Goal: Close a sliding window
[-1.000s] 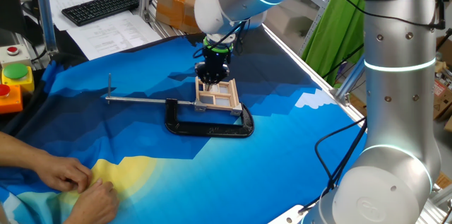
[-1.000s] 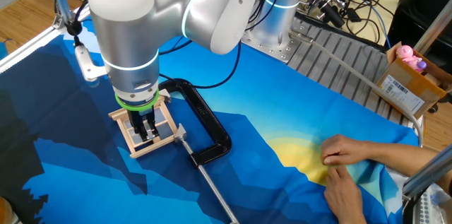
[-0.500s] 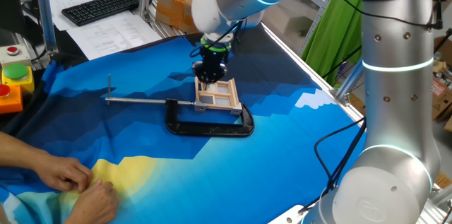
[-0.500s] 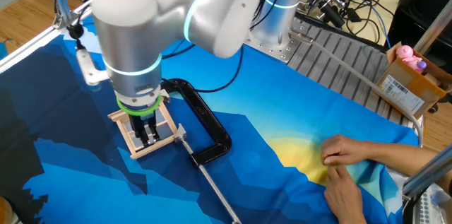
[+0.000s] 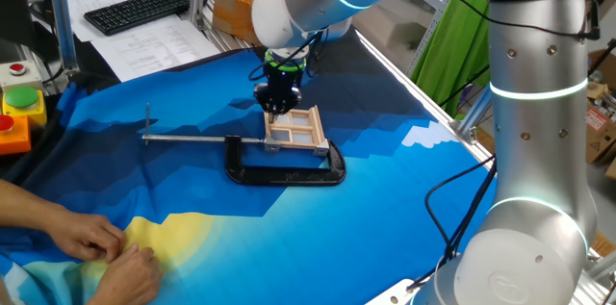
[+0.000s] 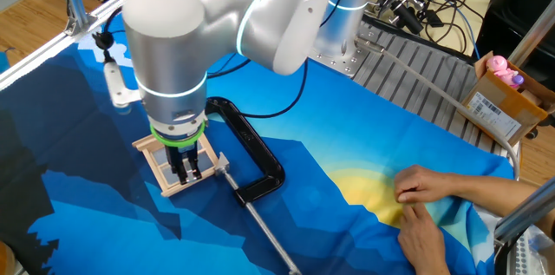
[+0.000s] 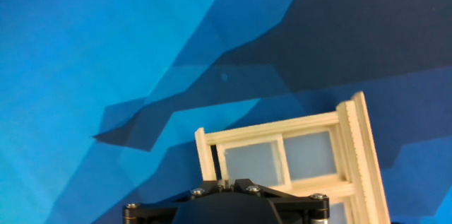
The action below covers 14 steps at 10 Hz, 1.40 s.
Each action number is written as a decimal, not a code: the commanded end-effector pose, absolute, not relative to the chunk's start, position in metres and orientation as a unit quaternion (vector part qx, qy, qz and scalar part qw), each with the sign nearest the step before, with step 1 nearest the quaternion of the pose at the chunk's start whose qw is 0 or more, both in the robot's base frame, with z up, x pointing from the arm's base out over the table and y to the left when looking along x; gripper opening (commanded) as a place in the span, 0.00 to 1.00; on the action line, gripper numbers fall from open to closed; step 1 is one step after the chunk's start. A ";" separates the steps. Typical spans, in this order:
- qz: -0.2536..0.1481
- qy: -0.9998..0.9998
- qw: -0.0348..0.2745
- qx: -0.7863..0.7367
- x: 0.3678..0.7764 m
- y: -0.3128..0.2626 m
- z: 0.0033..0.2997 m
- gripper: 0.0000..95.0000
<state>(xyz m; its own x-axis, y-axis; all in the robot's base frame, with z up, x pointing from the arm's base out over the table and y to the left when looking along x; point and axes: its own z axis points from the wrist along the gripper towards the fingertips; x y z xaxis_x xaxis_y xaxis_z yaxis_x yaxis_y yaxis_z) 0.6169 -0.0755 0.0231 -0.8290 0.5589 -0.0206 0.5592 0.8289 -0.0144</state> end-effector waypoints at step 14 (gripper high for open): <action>0.021 0.983 -0.062 0.171 0.597 -0.117 0.054 0.00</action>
<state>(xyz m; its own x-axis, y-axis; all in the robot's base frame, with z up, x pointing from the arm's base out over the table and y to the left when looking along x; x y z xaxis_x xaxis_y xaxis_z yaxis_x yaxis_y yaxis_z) 0.5977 -0.1165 0.0516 -0.9287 0.3496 0.1235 0.3537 0.9353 0.0129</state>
